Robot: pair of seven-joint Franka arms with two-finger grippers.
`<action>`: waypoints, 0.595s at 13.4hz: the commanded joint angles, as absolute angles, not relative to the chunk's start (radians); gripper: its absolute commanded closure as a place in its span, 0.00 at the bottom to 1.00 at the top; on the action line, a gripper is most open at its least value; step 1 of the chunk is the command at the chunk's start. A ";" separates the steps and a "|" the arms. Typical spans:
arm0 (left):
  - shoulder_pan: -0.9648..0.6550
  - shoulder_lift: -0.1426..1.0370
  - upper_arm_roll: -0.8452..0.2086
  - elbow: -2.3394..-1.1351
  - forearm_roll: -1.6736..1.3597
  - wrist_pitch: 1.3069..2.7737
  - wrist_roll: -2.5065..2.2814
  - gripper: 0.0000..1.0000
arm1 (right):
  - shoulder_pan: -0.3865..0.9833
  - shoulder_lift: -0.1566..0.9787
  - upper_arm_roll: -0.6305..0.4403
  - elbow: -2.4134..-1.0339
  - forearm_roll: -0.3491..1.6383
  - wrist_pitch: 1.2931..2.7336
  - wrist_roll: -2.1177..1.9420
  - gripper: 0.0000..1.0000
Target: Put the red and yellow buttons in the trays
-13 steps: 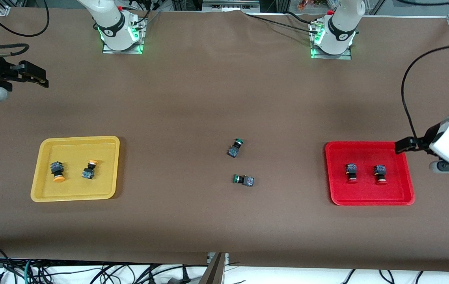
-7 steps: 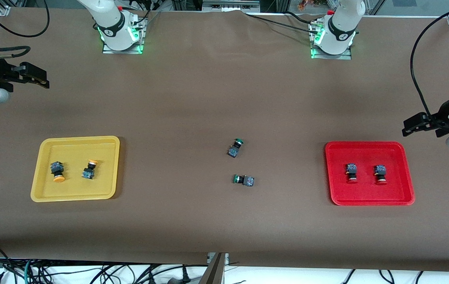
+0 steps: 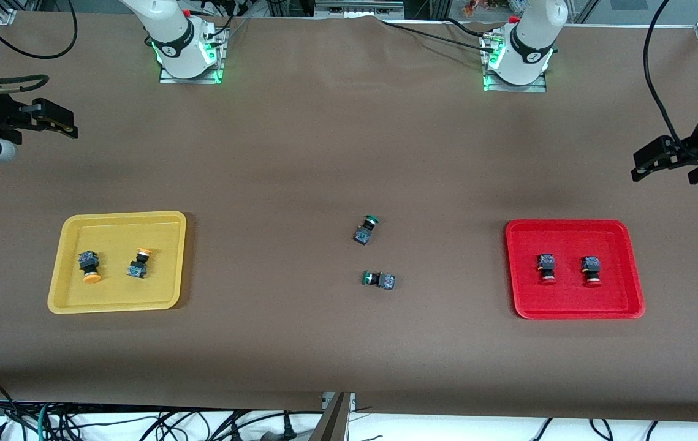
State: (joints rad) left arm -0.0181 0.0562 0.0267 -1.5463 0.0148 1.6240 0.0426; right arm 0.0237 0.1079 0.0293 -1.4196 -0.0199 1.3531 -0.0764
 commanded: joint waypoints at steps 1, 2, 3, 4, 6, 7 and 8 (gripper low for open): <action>-0.035 0.028 0.048 -1.568 -0.009 1.606 0.058 0.00 | 0.021 0.106 0.035 -1.411 -0.023 1.344 -0.061 0.00; -0.035 0.028 0.046 -1.568 -0.011 1.606 0.055 0.00 | 0.021 0.106 0.035 -1.411 -0.023 1.344 -0.061 0.00; -0.035 0.028 0.048 -1.565 -0.030 1.605 0.052 0.00 | 0.021 0.106 0.035 -1.411 -0.023 1.344 -0.061 0.00; -0.034 0.028 0.049 -1.553 -0.043 1.602 0.051 0.00 | 0.021 0.106 0.035 -1.411 -0.021 1.344 -0.061 0.00; -0.031 0.028 0.049 -1.548 -0.043 1.562 0.063 0.00 | 0.021 0.106 0.035 -1.411 -0.023 1.344 -0.061 0.00; -0.031 0.028 0.049 -1.548 -0.043 1.552 0.069 0.00 | 0.021 0.106 0.035 -1.411 -0.021 1.344 -0.061 0.00; -0.031 0.028 0.049 -1.548 -0.041 1.552 0.066 0.00 | 0.021 0.106 0.035 -1.411 -0.021 1.344 -0.061 0.00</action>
State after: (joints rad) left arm -0.0203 0.0448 0.0343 -1.5460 -0.0181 1.5734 0.0441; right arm 0.0237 0.1079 0.0293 -1.4196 -0.0199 1.3531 -0.0764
